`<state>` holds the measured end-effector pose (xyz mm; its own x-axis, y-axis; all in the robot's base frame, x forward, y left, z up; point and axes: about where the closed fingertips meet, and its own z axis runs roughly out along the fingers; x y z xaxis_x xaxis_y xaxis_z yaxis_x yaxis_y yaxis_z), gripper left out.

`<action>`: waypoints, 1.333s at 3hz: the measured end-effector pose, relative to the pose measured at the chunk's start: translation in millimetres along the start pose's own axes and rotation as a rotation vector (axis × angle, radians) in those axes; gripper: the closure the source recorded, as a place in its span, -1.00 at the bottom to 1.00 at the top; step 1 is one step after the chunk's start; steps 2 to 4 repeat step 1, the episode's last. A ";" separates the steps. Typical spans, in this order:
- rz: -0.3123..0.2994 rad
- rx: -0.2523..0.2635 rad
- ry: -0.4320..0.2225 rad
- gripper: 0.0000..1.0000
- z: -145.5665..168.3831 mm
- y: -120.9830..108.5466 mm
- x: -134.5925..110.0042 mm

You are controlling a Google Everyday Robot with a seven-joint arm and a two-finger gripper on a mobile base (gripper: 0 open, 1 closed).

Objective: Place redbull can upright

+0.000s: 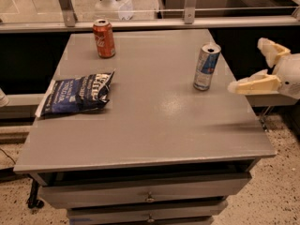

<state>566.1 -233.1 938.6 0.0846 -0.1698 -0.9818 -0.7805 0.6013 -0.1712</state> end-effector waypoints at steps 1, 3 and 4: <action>-0.011 0.037 0.008 -1.00 -21.6 -4.0 -2.1; -0.011 0.037 0.008 -1.00 -21.6 -4.0 -2.1; -0.011 0.037 0.008 -1.00 -21.6 -4.0 -2.1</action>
Offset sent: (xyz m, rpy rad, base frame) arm 0.0000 0.0000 0.0000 0.0000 0.0000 0.0000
